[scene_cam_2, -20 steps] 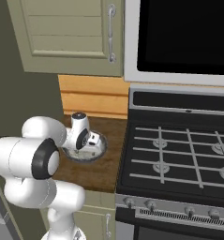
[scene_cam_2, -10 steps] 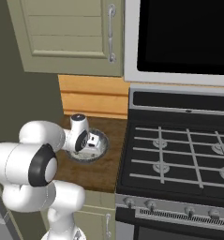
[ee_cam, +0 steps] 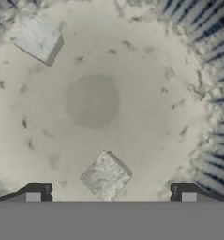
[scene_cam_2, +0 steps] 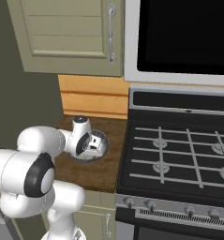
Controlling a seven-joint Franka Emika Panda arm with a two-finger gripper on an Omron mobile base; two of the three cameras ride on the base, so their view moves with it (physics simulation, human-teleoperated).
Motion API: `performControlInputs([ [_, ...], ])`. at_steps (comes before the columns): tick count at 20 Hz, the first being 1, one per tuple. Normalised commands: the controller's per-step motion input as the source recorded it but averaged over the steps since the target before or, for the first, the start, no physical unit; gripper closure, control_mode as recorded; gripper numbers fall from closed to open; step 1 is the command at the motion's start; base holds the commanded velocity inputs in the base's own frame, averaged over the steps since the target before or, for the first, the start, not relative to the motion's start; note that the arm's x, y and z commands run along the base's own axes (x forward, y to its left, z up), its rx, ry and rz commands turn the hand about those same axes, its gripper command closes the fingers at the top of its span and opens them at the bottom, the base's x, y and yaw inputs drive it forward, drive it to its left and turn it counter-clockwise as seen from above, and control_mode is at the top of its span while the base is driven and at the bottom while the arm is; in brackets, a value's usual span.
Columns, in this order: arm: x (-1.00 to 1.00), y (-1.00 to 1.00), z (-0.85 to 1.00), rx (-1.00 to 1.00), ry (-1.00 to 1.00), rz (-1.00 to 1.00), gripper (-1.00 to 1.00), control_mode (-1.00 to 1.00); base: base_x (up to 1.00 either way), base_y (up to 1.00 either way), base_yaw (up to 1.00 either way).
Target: Grab a lemon wedge from the fridge and one ice cube from the ice bowl, and put them in the glass of lemonade.
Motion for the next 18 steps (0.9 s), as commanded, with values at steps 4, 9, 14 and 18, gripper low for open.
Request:
performControlInputs([
  [4,0.02,0.00,0.00,0.00,0.00,0.00,-1.00,-1.00,0.00,0.00,0.00],
  [9,0.11,0.00,-0.02,0.00,0.00,0.00,-1.00,-1.00,0.00,0.00,0.00],
  [14,0.07,0.00,-0.16,0.00,0.00,0.00,-1.00,-1.00,0.00,0.00,0.00],
  [18,-0.08,0.00,-0.11,0.00,0.05,0.00,-1.00,-1.00,0.00,0.00,0.00],
])
